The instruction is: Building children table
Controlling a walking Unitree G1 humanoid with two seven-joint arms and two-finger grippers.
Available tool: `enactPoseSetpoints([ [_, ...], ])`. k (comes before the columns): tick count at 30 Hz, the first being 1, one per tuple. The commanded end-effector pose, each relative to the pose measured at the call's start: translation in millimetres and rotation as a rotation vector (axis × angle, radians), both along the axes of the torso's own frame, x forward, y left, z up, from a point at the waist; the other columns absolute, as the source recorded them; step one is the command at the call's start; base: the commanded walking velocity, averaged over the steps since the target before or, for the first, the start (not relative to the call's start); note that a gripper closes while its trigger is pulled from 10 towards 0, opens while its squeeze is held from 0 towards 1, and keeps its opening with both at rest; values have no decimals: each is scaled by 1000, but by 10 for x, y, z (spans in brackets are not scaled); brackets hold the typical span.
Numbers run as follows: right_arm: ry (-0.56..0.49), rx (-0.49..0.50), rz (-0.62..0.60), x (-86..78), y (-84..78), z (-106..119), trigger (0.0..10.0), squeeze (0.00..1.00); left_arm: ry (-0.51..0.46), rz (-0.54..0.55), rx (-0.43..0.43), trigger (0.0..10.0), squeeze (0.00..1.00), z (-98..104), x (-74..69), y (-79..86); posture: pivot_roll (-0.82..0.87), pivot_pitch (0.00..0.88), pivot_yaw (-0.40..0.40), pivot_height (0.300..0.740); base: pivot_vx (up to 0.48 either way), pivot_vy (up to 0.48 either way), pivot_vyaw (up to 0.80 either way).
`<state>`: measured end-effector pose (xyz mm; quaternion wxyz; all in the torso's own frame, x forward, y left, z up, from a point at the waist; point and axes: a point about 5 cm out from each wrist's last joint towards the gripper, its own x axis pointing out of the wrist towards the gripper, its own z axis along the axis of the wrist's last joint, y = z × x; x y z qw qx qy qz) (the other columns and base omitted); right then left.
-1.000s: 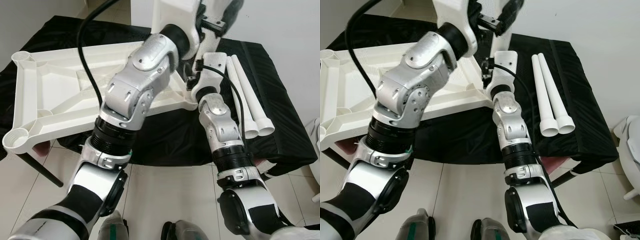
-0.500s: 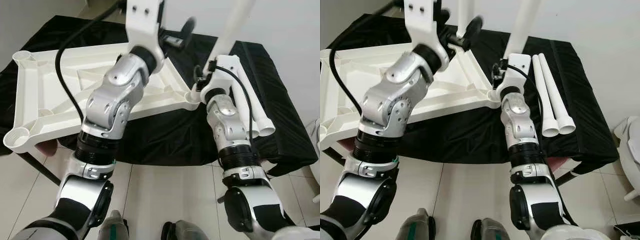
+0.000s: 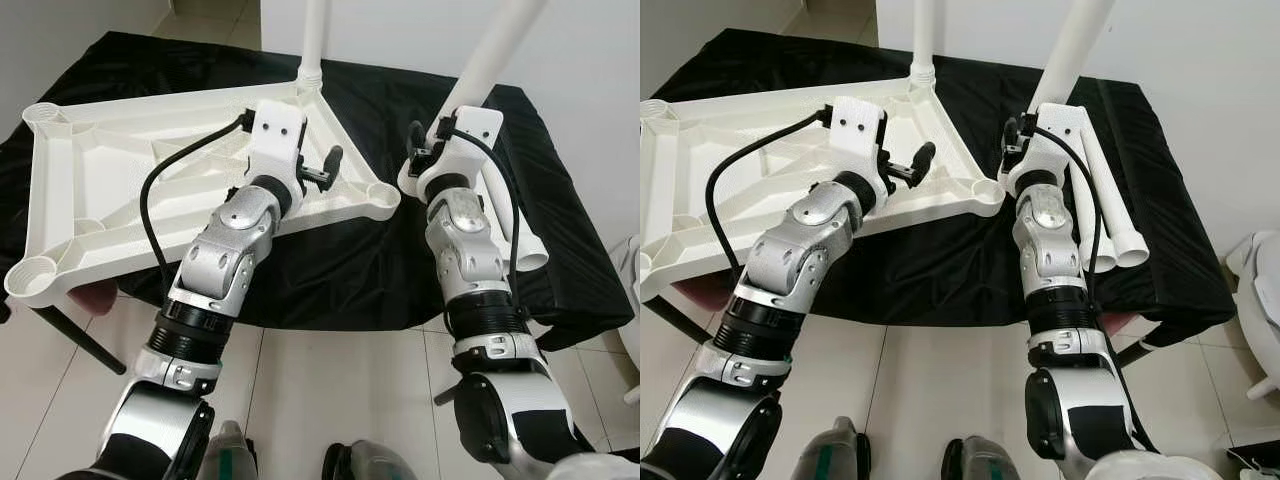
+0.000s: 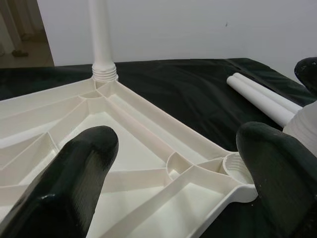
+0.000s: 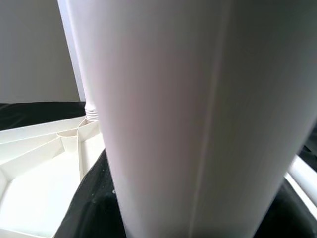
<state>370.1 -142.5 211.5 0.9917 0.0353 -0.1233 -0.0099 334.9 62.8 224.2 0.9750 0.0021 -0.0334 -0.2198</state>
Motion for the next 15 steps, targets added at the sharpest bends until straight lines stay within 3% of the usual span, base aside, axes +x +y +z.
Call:
enactPoseSetpoints([
  [1,-13,-13,5,-19,-29,-17,10000,0,8,57,11,10000,0,-66,4,39,47,0,-56,740,0,0,0],
  [5,-42,-35,59,-91,-43,-58,10000,0,-30,146,-5,10000,0,-126,-56,224,41,0,-54,740,0,0,0],
  [11,-50,-52,75,-111,-35,-74,10000,0,-42,161,-12,10000,0,-132,-66,259,40,0,-53,740,0,0,0],
  [13,-72,-90,102,-212,-69,-169,10000,0,-76,266,-50,10000,0,-157,-121,499,32,0,-49,740,0,0,0],
  [15,-72,-90,102,-212,-69,-169,10000,0,-76,266,-50,10000,0,-157,-121,499,32,0,-49,740,0,0,0],
])
